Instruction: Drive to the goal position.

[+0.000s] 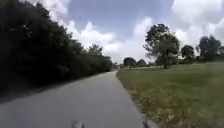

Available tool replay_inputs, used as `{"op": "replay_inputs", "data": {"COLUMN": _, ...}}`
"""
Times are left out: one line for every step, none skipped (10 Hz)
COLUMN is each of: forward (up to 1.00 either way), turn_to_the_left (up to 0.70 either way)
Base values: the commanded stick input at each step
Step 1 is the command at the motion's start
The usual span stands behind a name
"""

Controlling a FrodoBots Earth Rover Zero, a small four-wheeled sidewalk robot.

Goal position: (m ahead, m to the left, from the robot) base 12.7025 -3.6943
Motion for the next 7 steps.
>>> {"op": "replay_inputs", "data": {"forward": 0.85, "turn_to_the_left": 0.0}}
{"op": "replay_inputs", "data": {"forward": 0.85, "turn_to_the_left": 0.0}}
{"op": "replay_inputs", "data": {"forward": 0.85, "turn_to_the_left": 0.0}}
{"op": "replay_inputs", "data": {"forward": 0.85, "turn_to_the_left": 0.34}}
{"op": "replay_inputs", "data": {"forward": 0.85, "turn_to_the_left": 0.34}}
{"op": "replay_inputs", "data": {"forward": 0.85, "turn_to_the_left": 0.34}}
{"op": "replay_inputs", "data": {"forward": 0.85, "turn_to_the_left": 0.0}}
